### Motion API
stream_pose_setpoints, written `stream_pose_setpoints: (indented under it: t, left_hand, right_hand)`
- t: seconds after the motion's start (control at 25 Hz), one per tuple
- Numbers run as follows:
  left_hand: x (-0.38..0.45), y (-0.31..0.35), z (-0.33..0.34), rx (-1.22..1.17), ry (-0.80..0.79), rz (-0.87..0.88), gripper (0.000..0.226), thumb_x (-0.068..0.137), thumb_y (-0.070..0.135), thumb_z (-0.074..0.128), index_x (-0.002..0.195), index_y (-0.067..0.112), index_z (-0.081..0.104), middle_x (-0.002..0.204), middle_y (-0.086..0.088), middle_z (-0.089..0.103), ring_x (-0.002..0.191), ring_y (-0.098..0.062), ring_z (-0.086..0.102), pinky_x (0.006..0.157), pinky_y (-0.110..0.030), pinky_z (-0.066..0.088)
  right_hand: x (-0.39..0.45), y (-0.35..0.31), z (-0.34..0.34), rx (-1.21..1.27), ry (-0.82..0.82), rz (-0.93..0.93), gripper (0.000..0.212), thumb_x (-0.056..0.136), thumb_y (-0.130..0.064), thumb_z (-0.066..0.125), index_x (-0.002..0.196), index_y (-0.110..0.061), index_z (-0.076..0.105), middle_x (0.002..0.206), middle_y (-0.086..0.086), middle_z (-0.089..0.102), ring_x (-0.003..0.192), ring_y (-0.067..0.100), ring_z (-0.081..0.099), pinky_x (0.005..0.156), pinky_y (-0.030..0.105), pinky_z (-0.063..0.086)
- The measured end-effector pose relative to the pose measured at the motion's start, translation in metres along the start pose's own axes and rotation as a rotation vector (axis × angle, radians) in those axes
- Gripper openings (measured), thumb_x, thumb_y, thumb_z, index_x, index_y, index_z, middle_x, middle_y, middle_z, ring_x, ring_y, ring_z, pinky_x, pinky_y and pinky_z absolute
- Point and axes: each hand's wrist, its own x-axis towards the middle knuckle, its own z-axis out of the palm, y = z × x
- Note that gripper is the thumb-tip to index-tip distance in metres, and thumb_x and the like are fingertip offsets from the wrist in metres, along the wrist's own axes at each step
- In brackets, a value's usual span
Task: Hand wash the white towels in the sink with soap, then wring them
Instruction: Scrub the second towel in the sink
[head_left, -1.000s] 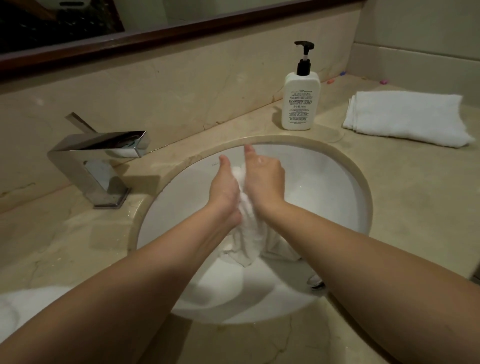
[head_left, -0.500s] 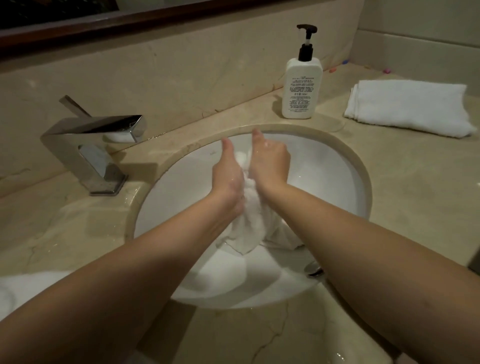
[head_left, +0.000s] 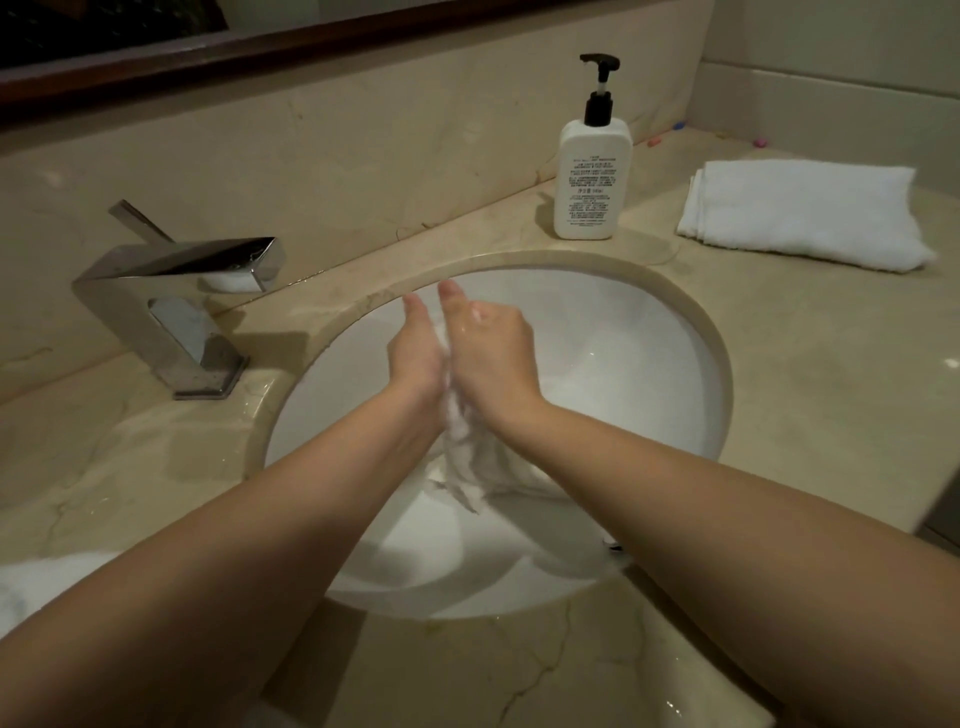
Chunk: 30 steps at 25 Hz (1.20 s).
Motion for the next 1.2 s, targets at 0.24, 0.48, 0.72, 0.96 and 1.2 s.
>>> stream_pose_setpoints:
  t: [0.24, 0.48, 0.72, 0.96, 1.2]
  left_hand:
    - [0.003, -0.001, 0.0, 0.015, 0.002, 0.026, 0.063, 0.101, 0.067, 0.037, 0.087, 0.012, 0.064, 0.065, -0.005, 0.065, 0.07, -0.023, 0.069, 0.072, -0.031, 0.053]
    - [-0.008, -0.003, 0.008, 0.021, -0.036, -0.014, 0.069, 0.101, 0.069, 0.033, 0.088, 0.009, 0.066, 0.067, -0.007, 0.07, 0.067, -0.02, 0.073, 0.064, -0.025, 0.056]
    - [-0.018, 0.002, 0.009, -0.01, -0.079, -0.074, 0.069, 0.104, 0.064, 0.028, 0.097, 0.01, 0.07, 0.071, -0.008, 0.073, 0.068, -0.02, 0.072, 0.062, -0.025, 0.053]
    - [-0.03, 0.005, 0.017, -0.075, -0.088, -0.067, 0.067, 0.106, 0.059, 0.031, 0.085, 0.008, 0.069, 0.067, -0.01, 0.071, 0.067, -0.022, 0.069, 0.068, -0.029, 0.052]
    - [-0.03, 0.007, 0.013, -0.052, -0.088, -0.049, 0.067, 0.104, 0.062, 0.03, 0.09, 0.009, 0.068, 0.064, -0.008, 0.071, 0.064, -0.019, 0.072, 0.073, -0.027, 0.054]
  right_hand:
    - [0.002, -0.001, 0.002, 0.027, 0.022, 0.013, 0.065, 0.103, -0.041, 0.051, 0.043, -0.021, 0.035, 0.042, -0.008, 0.039, 0.052, 0.016, 0.04, 0.055, 0.032, 0.029]
    - [0.008, 0.001, -0.004, -0.021, 0.076, 0.016, 0.062, 0.105, -0.045, 0.044, 0.049, -0.018, 0.04, 0.05, -0.003, 0.044, 0.053, 0.018, 0.043, 0.057, 0.034, 0.029]
    - [0.01, 0.002, -0.005, -0.142, 0.079, -0.076, 0.054, 0.106, -0.038, 0.043, 0.056, -0.018, 0.041, 0.056, 0.002, 0.047, 0.059, 0.024, 0.045, 0.06, 0.035, 0.032]
    - [0.015, 0.001, -0.008, -0.09, 0.139, -0.031, 0.065, 0.105, -0.047, 0.043, 0.047, -0.019, 0.036, 0.053, 0.003, 0.046, 0.064, 0.029, 0.047, 0.061, 0.035, 0.03]
    - [0.012, 0.002, -0.005, -0.084, 0.11, -0.014, 0.064, 0.105, -0.046, 0.043, 0.048, -0.016, 0.042, 0.051, 0.001, 0.049, 0.059, 0.027, 0.052, 0.059, 0.034, 0.031]
